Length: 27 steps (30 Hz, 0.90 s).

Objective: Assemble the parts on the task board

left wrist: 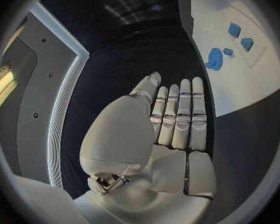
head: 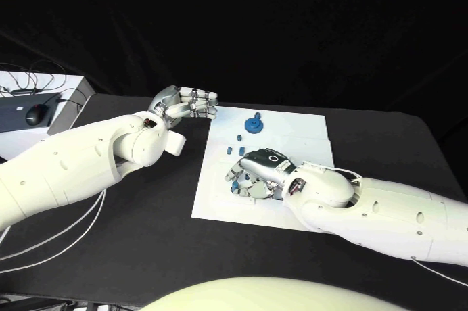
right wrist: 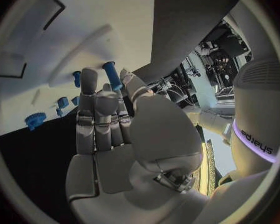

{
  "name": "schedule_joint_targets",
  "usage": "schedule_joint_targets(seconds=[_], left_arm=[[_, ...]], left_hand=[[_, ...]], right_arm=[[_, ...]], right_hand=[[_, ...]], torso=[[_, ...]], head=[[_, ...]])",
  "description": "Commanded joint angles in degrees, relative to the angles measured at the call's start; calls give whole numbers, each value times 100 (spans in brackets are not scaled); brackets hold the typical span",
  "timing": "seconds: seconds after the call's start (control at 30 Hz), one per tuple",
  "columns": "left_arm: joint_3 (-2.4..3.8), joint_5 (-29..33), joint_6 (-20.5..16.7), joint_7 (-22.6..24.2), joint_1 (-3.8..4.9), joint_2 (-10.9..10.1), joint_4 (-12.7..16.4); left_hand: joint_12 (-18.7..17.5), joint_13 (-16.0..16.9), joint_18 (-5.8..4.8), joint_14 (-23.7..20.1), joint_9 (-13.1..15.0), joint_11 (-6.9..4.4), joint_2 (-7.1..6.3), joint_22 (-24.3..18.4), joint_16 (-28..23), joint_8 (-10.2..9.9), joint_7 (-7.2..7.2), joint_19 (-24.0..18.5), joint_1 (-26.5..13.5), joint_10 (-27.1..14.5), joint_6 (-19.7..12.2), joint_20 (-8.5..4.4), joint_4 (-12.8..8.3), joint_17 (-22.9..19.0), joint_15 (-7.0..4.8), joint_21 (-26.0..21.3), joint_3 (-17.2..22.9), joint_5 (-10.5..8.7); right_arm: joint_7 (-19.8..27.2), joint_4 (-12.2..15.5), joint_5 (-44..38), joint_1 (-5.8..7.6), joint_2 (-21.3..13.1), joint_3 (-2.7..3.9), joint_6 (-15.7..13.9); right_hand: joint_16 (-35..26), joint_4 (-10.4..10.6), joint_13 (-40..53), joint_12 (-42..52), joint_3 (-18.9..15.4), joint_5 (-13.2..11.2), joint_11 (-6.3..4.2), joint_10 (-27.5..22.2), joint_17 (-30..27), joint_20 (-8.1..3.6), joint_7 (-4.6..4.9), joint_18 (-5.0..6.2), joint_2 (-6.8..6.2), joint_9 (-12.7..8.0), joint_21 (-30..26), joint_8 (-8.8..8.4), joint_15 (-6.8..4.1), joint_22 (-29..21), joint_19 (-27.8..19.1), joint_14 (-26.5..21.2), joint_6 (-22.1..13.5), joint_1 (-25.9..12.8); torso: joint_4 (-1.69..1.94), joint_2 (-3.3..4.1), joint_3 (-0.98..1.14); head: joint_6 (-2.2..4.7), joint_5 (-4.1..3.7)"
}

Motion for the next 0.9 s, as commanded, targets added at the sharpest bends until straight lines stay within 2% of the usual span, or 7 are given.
schedule_joint_targets(seconds=[0.03,0.37,0.57,0.77,0.83,0.87,0.9], left_arm=[[4,24,48,29,1,3,11],[4,24,55,32,0,6,3],[4,40,63,62,-3,5,-4],[4,76,89,128,-25,4,-11],[4,91,92,146,-47,-2,-9],[4,100,95,155,-58,-5,-8],[4,111,98,166,-72,-8,-4]], left_hand=[[-22,-8,-80,-32,-1,-8,1,19,-5,-28,31,-10,40,-3,21,5,42,4,-17,1,13,16],[-22,-8,-80,-32,-1,-8,1,19,-5,-28,31,-10,40,-3,21,5,42,4,-17,1,13,16],[-22,-8,-80,-31,-2,-7,-3,18,-4,-30,30,-10,33,-6,16,6,47,4,-17,0,8,17],[-29,-10,-77,-8,-1,-51,1,20,0,-29,3,2,38,129,9,1,62,12,-33,6,22,17],[-30,-10,-75,0,-1,-56,2,22,2,-29,3,6,42,142,6,-1,63,14,-37,9,28,19],[-32,-11,-75,1,-1,-58,0,23,0,-29,0,7,41,152,8,-2,67,15,-38,10,31,18],[-32,-10,-75,4,-1,-64,1,26,-1,-28,-3,8,43,169,13,-3,71,16,-39,12,37,17]], right_arm=[[108,46,27,-11,-43,1,-216],[501,333,834,-16,-488,36,-904],[960,493,2725,132,-1039,112,-1053],[745,509,3932,361,-1645,135,-484],[451,515,4129,413,-1837,137,-124],[286,520,4194,434,-1925,138,56],[5,534,4248,456,-2038,138,350]], right_hand=[[34,-1,-7,6,-98,14,22,-159,-14,36,2,41,-12,-4,-52,-18,60,-7,18,-14,-4,75],[21,248,-17,70,-558,215,75,-448,-75,84,-2,85,-103,0,-176,-7,95,-85,82,-30,-206,112],[-39,318,30,381,-579,467,-95,438,-130,34,273,32,124,12,-216,3,-9,-100,61,-24,-190,50],[-102,392,799,1486,-796,530,-535,1531,-180,-200,7,-168,194,87,-217,197,-314,-113,116,60,140,-200],[-10,537,2179,2854,-1046,505,-685,1150,-131,-373,-80,-346,304,261,-185,404,-459,-106,210,131,342,-554],[-5,545,2718,3313,-1052,460,-653,825,-115,-406,-130,-408,409,366,-196,481,-376,-109,195,87,357,-567],[137,634,3477,3961,-1126,485,-704,572,7,-443,-210,-428,504,588,-165,629,-416,-90,256,104,344,-748]], torso=[[3,2,3],[0,-3,3],[-27,-20,3],[-67,-55,12],[-80,-67,18],[-88,-72,22],[-95,-81,29]], head=[[2,-5],[42,-55],[95,-125],[130,-255],[142,-314],[147,-328],[154,-351]])
